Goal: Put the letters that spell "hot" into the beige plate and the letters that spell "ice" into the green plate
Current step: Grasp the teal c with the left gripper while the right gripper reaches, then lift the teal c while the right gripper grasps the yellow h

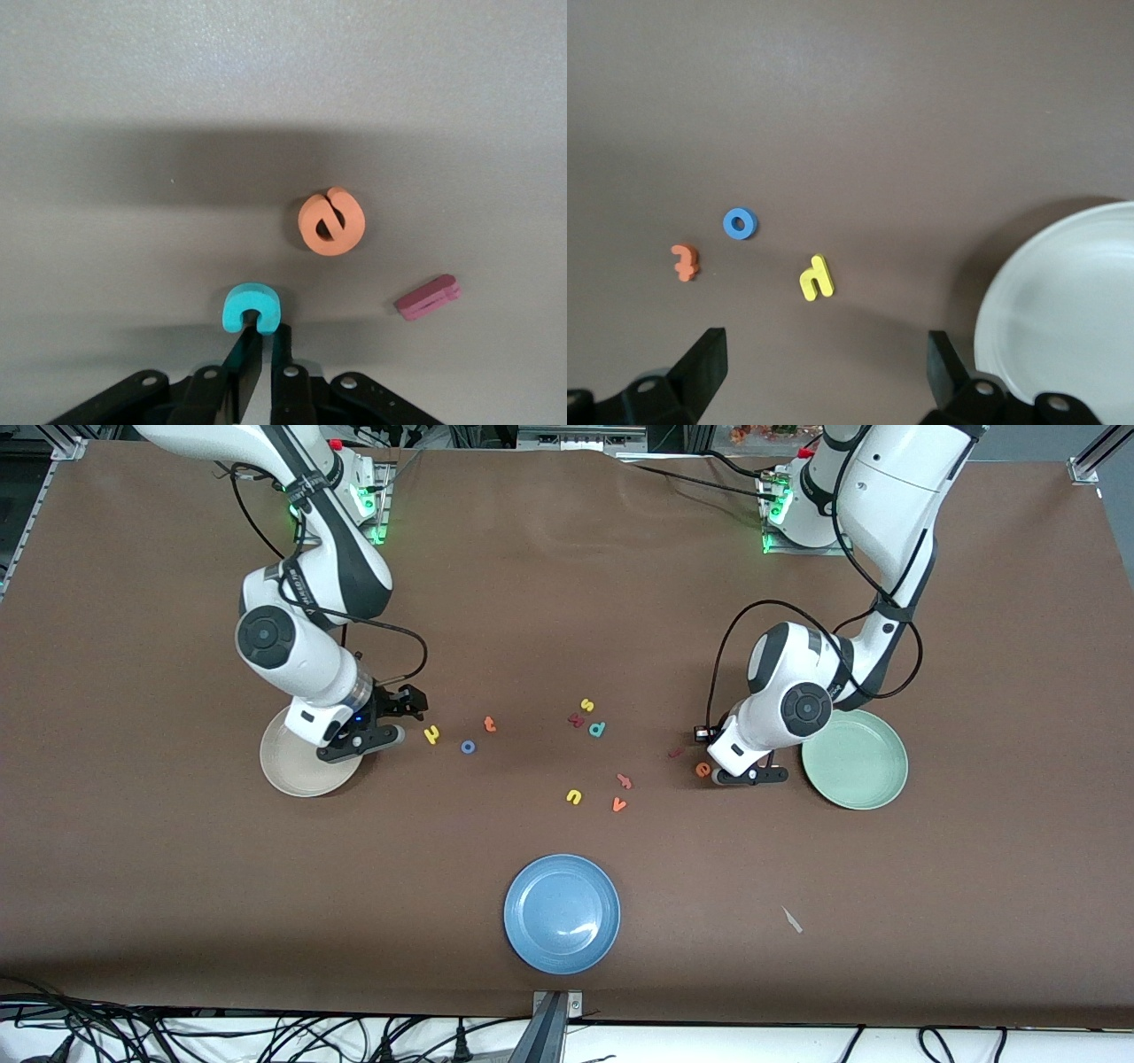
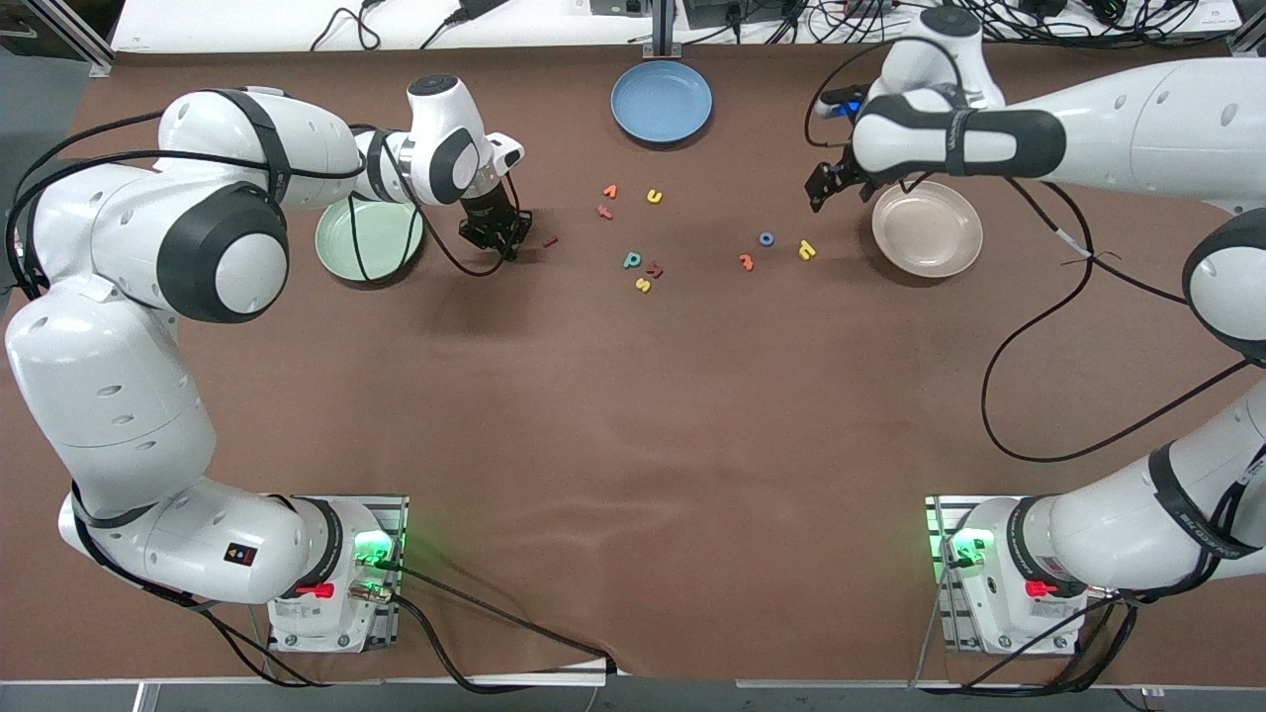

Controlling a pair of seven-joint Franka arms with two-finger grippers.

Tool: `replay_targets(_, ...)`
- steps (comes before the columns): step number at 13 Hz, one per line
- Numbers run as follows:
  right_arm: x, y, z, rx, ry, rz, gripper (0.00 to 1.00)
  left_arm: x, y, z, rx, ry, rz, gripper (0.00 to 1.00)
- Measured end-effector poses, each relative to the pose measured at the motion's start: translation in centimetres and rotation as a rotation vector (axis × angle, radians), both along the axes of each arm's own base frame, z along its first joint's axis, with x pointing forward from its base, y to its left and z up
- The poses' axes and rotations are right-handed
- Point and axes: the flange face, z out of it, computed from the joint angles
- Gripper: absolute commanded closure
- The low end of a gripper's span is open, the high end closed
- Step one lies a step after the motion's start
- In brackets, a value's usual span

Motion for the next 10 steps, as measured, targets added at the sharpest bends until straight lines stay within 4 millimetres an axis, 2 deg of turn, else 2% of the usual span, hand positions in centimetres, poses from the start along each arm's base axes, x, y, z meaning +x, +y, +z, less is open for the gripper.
replay_targets(2,-1.6,0.4,-2.8,0.012,-0.036,0.019,0.00,0.0,-0.1,0.0,0.000,0.000,0.000,0.67)
replay_targets(5,-3.5,0.7,-6.0,0.006,-0.062,0.070,0.00,0.0,-0.1,0.0,0.000,0.001,0.004,0.66)
replay_targets(10,-3.9,1.7,-7.8,0.015,-0.100,0.121,0.00,0.0,0.0,-0.1,0.003,0.002,0.010,0.65)
